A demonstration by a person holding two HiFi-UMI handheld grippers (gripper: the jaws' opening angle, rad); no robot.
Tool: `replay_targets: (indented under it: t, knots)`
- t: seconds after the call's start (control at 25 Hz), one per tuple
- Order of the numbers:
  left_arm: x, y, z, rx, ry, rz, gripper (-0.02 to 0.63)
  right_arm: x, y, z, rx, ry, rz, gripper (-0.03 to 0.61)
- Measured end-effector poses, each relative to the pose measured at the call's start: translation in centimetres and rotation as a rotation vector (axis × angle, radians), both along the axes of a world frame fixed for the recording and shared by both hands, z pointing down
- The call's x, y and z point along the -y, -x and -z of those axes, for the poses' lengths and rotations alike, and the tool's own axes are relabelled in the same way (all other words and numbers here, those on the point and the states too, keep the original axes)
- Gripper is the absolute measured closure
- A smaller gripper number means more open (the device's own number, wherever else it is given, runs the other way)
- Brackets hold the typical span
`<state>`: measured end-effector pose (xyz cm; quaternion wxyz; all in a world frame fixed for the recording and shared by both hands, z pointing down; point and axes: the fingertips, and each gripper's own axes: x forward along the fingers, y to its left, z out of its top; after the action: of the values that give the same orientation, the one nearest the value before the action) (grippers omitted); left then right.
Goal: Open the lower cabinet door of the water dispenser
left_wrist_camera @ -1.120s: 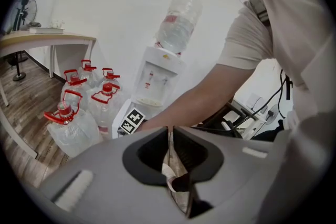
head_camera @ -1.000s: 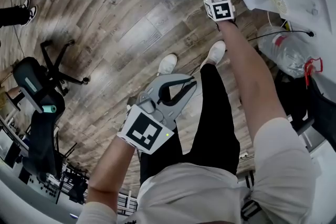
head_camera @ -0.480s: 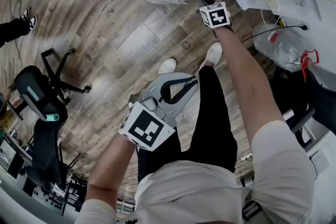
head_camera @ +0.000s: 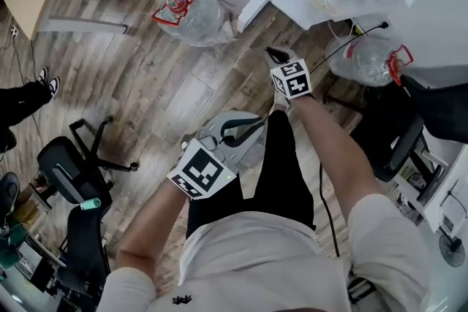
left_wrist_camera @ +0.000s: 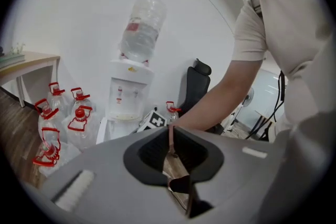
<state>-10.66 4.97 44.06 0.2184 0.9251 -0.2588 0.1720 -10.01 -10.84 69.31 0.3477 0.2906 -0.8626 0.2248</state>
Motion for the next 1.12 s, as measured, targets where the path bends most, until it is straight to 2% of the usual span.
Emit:
replay_targets:
  t: [0.24, 0.56, 0.76, 1.12]
  knots:
    - [-2.1, -0.4, 2.8, 0.053, -0.005, -0.104, 0.548, -6.4, -5.0, 11.4, 0.108, -0.024, -0.106, 0.558]
    - [-4.0, -1.4, 7.1, 0.080, -0.014, -0.160, 0.548, -14.9, -8.6, 24.4, 0.199, -0.051, -0.138, 0.558]
    - [-4.8, -1.4, 9.9, 0.100, -0.038, -0.179, 0.549, -17.8, -11.1, 31.7, 0.227, -0.148, -0.177, 0.568]
    - [-5.8, -0.7, 13.7, 0.067, -0.075, -0.160, 0.549, -22.6, -14.1, 40.4, 0.232, -0.327, -0.263, 0.577]
